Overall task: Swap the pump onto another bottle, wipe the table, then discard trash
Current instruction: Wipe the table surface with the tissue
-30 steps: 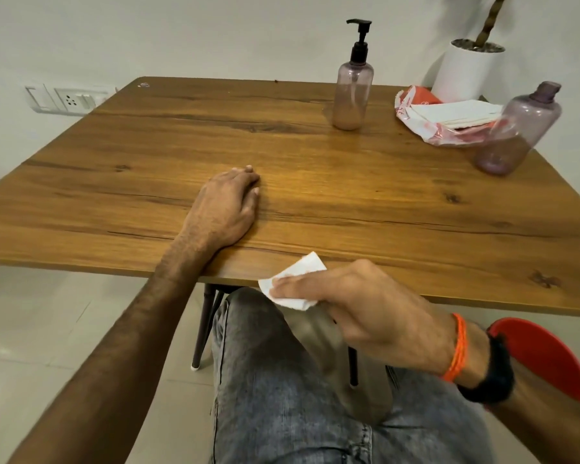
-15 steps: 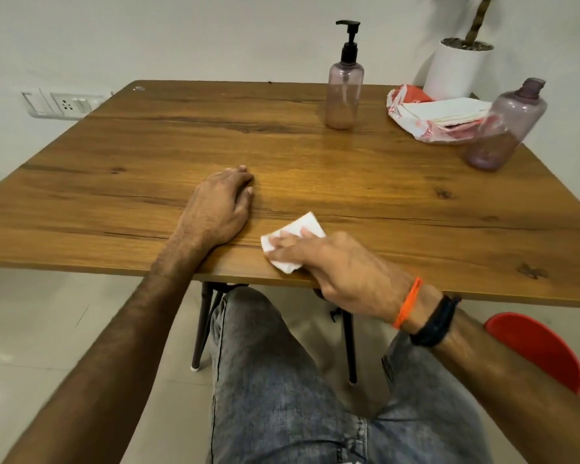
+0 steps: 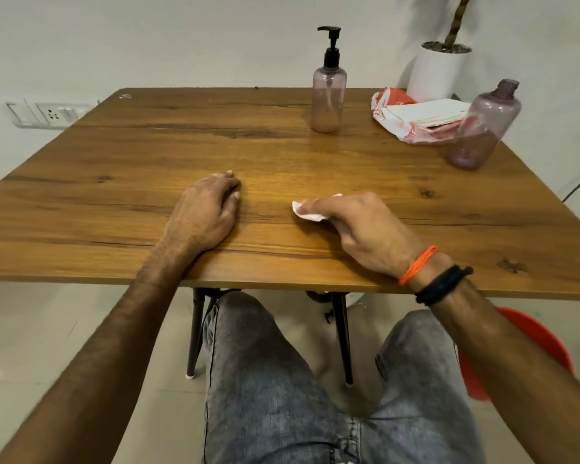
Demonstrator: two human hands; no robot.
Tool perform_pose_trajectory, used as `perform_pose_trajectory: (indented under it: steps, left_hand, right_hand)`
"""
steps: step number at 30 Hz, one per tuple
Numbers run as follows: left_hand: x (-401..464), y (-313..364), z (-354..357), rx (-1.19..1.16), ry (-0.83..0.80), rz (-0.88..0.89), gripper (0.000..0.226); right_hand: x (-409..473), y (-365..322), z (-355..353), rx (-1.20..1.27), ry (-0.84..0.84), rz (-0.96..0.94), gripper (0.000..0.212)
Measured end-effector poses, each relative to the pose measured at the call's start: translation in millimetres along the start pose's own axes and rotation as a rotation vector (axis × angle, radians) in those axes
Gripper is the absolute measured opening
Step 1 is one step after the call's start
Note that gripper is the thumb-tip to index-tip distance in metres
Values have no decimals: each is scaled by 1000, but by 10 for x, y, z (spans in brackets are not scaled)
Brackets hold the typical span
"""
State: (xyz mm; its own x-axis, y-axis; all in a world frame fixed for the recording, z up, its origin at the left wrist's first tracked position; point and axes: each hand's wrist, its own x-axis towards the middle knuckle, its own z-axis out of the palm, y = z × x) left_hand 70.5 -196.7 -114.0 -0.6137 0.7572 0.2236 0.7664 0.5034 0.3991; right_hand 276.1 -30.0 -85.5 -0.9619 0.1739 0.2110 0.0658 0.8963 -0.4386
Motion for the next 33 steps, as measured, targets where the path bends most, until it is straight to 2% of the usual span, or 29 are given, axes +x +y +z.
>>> perform_pose_trajectory:
  steps: [4, 9, 11, 14, 17, 19, 24, 30, 33]
  left_hand:
    - [4, 18, 1, -6, 21, 9, 42]
    - [18, -5, 14, 6, 32, 7, 42]
    - [19, -9, 24, 10, 38, 9, 42]
    - [1, -15, 25, 1, 29, 3, 42]
    - [-9, -3, 14, 2, 26, 7, 42]
    - [-7, 13, 2, 2, 20, 7, 42]
    - [-9, 23, -12, -3, 16, 3, 42]
    - [0, 12, 11, 1, 20, 3, 42]
    - [10, 1, 20, 2, 29, -9, 42]
  right_hand:
    - [-123, -16, 150, -29, -66, 29, 49]
    - [-655, -375, 288, -14, -143, -158, 57]
    - [-733, -429, 240, 99, -150, -203, 50]
    - [-602, -350, 10, 245, -45, -160, 43]
    - [-295, -145, -176, 154, 104, -46, 49]
    - [-65, 5, -234, 64, 126, 5, 50]
    - [193, 248, -150, -129, -112, 95, 47]
    - [-462, 65, 17, 8, -108, -20, 42]
    - [-834, -192, 156, 52, -146, -114, 61]
